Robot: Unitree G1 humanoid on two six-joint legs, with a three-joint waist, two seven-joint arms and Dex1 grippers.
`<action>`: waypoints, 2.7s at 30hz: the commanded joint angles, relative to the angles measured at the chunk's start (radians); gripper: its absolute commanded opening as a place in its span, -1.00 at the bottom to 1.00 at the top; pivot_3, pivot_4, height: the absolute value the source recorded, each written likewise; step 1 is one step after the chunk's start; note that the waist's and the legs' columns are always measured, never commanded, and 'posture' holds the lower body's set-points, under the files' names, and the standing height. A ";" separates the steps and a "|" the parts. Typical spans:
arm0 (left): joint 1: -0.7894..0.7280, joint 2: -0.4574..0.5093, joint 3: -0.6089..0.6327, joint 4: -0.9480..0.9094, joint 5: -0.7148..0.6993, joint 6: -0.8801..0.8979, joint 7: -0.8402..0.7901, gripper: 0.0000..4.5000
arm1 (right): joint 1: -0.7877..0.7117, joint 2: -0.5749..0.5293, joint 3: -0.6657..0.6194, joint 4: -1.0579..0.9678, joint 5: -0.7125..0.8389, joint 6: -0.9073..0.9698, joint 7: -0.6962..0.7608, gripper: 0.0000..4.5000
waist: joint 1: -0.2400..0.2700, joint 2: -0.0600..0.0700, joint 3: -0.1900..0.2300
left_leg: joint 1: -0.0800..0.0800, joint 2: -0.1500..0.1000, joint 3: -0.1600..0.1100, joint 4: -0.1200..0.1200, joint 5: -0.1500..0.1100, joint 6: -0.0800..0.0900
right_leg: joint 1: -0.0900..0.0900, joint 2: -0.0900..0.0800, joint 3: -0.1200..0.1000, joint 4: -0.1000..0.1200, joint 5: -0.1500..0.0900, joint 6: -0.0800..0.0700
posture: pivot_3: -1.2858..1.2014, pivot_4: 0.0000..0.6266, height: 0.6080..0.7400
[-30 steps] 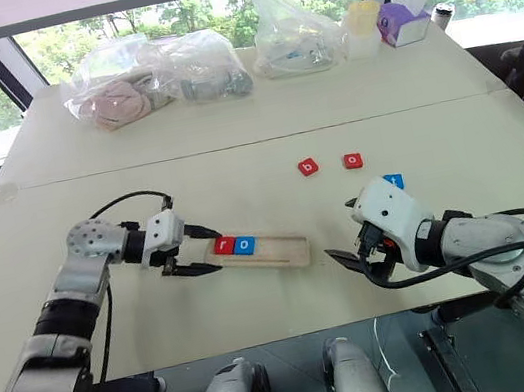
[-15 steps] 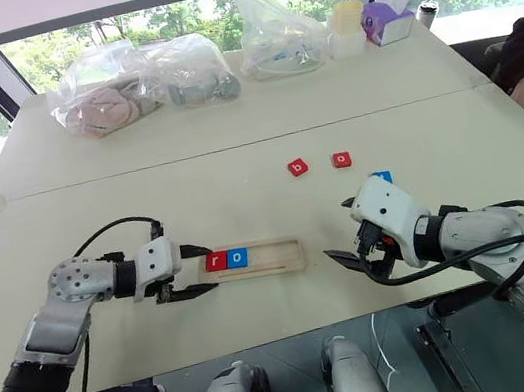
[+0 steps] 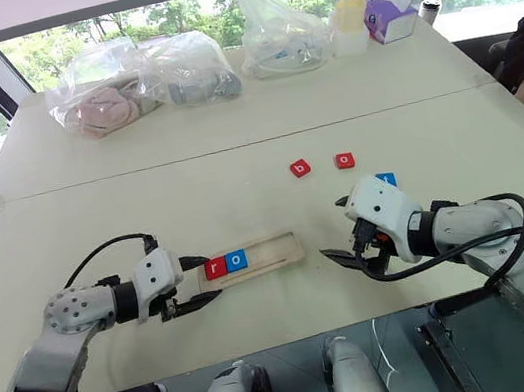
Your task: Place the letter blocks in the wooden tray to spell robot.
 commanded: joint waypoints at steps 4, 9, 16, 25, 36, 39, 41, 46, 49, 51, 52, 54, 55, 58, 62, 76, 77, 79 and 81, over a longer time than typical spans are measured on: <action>0.038 0.022 -0.066 0.027 0.008 -0.022 -0.016 0.12 | -0.025 -0.005 0.001 -0.003 -0.007 -0.016 0.014 1.00 | 0.000 0.000 0.000 | 0.000 0.000 0.001 0.000 0.000 0.000 | 0.000 0.000 0.000 0.000 0.000 0.000 | 0.03 -0.52 1.00; 0.047 0.050 -0.084 0.037 0.051 -0.103 -0.007 0.12 | -0.025 -0.004 0.002 -0.002 -0.010 -0.017 0.018 1.00 | 0.000 0.000 0.000 | 0.000 0.000 0.001 0.001 -0.001 0.000 | 0.000 -0.001 0.000 0.000 0.000 0.000 | 0.03 -0.52 1.00; 0.049 0.060 -0.082 0.023 0.071 -0.127 0.039 0.12 | -0.027 0.001 0.006 -0.005 -0.012 -0.014 0.019 1.00 | 0.000 0.000 0.000 | 0.000 0.000 0.001 0.001 -0.001 -0.001 | 0.000 -0.001 0.000 0.000 0.000 0.000 | 0.03 -0.52 1.00; 0.070 0.064 -0.099 -0.076 0.076 -0.070 0.073 0.90 | -0.022 0.000 0.011 -0.005 -0.016 -0.016 0.020 1.00 | 0.002 0.000 0.000 | 0.000 0.000 0.001 0.001 -0.002 -0.002 | 0.000 -0.001 0.000 -0.001 0.000 0.000 | 0.03 -0.52 1.00; 0.056 0.061 -0.052 -0.135 -0.009 0.014 0.067 0.99 | -0.034 0.001 0.027 0.005 -0.019 -0.023 0.026 1.00 | 0.001 0.000 0.000 | 0.000 0.000 0.001 0.001 -0.002 -0.002 | 0.000 -0.001 0.000 -0.001 0.000 0.000 | 0.03 -0.52 1.00; 0.056 0.053 -0.012 -0.145 -0.043 -0.010 0.078 0.99 | -0.038 0.005 0.030 0.007 -0.016 -0.022 0.028 1.00 | 0.001 -0.001 0.001 | -0.001 0.000 0.001 0.001 -0.001 0.000 | -0.001 -0.001 0.000 -0.001 0.000 0.000 | 0.03 -0.52 1.00; 0.055 0.050 0.014 -0.147 -0.060 -0.030 0.088 0.99 | -0.042 0.007 0.033 0.010 -0.016 -0.023 0.030 1.00 | 0.001 -0.001 0.001 | -0.002 0.000 0.001 0.001 -0.001 0.000 | -0.002 -0.001 0.000 0.000 0.000 0.000 | 0.03 -0.52 1.00; 0.056 0.076 0.118 -0.200 -0.140 -0.003 0.087 0.99 | -0.067 0.015 0.044 0.035 -0.012 -0.032 0.046 1.00 | 0.000 -0.001 0.001 | -0.002 0.000 0.001 0.001 -0.001 0.000 | -0.003 -0.001 0.000 0.000 0.000 0.000 | 0.03 -0.52 1.00; 0.056 0.097 0.163 -0.221 -0.177 0.018 0.083 0.99 | -0.104 0.046 0.054 0.070 -0.013 -0.035 0.035 1.00 | 0.000 -0.001 0.002 | -0.002 0.000 0.002 0.001 -0.001 0.000 | -0.003 0.000 0.000 0.000 0.000 0.000 | 0.03 -0.52 1.00; 0.054 0.111 0.186 -0.235 -0.202 0.036 0.078 0.99 | -0.131 0.070 0.058 0.097 -0.014 -0.031 0.024 1.00 | -0.001 -0.002 0.002 | -0.002 0.000 0.002 0.001 -0.001 0.000 | -0.003 0.000 0.000 0.000 0.000 0.000 | 0.03 -0.52 1.00; 0.063 0.127 0.206 -0.243 -0.234 0.055 0.060 0.99 | -0.159 0.090 0.069 0.132 -0.034 -0.036 0.004 1.00 | -0.002 -0.002 0.002 | -0.003 0.000 0.002 0.001 -0.001 0.000 | -0.004 0.000 0.000 0.001 0.000 0.000 | 0.03 -0.52 1.00; 0.080 0.157 0.253 -0.259 -0.323 0.127 0.026 0.99 | -0.238 0.146 0.097 0.239 -0.088 -0.032 -0.063 1.00 | -0.004 -0.003 0.003 | -0.003 0.000 0.003 0.001 -0.001 0.001 | -0.005 0.000 0.000 0.002 0.000 0.000 | 0.03 -0.52 1.00; 0.084 0.170 0.272 -0.263 -0.364 0.163 0.013 0.99 | -0.275 0.174 0.108 0.288 -0.109 -0.025 -0.092 1.00 | -0.005 -0.003 0.003 | -0.003 -0.001 0.005 0.002 -0.001 0.001 | -0.006 0.000 0.000 0.003 0.000 0.000 | 0.03 -0.52 1.00; 0.087 0.206 0.321 -0.248 -0.443 0.230 -0.012 0.99 | -0.371 0.287 0.130 0.408 -0.137 0.002 -0.170 1.00 | -0.004 -0.003 0.003 | -0.004 0.000 0.006 0.003 -0.001 0.001 | -0.009 0.000 0.001 0.006 0.001 -0.001 | 0.03 -0.52 1.00; 0.070 0.233 0.353 -0.242 -0.485 0.271 -0.013 0.99 | -0.490 0.430 0.156 0.564 -0.193 0.028 -0.282 1.00 | -0.003 -0.003 0.003 | -0.006 -0.001 0.006 0.003 0.000 0.001 | -0.012 0.001 0.001 0.009 0.002 -0.004 | 0.03 -0.52 1.00; 0.131 0.260 0.413 -0.332 -0.546 0.297 0.008 0.99 | -0.656 0.656 0.142 0.979 -0.323 -0.050 -0.476 1.00 | -0.009 -0.002 0.003 | -0.006 -0.001 0.013 0.005 0.000 0.001 | -0.014 0.000 0.003 0.014 0.002 -0.005 | 0.03 -0.52 1.00; 0.131 0.261 0.414 -0.334 -0.543 0.296 0.010 0.99 | -0.658 0.664 0.137 0.999 -0.323 -0.055 -0.476 1.00 | -0.010 -0.002 0.003 | -0.006 -0.001 0.013 0.005 0.000 0.001 | -0.014 0.000 0.003 0.015 0.002 -0.005 | 0.03 -0.52 1.00; 0.130 0.260 0.413 -0.336 -0.538 0.293 0.014 0.99 | -0.664 0.676 0.133 1.033 -0.328 -0.073 -0.475 1.00 | -0.011 -0.002 0.003 | -0.005 -0.001 0.013 0.005 0.000 0.001 | -0.014 0.000 0.004 0.015 0.002 -0.005 | 0.03 -0.52 1.00; 0.131 0.257 0.411 -0.339 -0.535 0.290 0.020 0.99 | -0.674 0.693 0.130 1.071 -0.331 -0.092 -0.477 1.00 | -0.012 -0.002 0.003 | -0.004 -0.001 0.014 0.005 0.000 0.001 | -0.014 0.001 0.004 0.015 0.002 -0.005 | 0.03 -0.52 1.00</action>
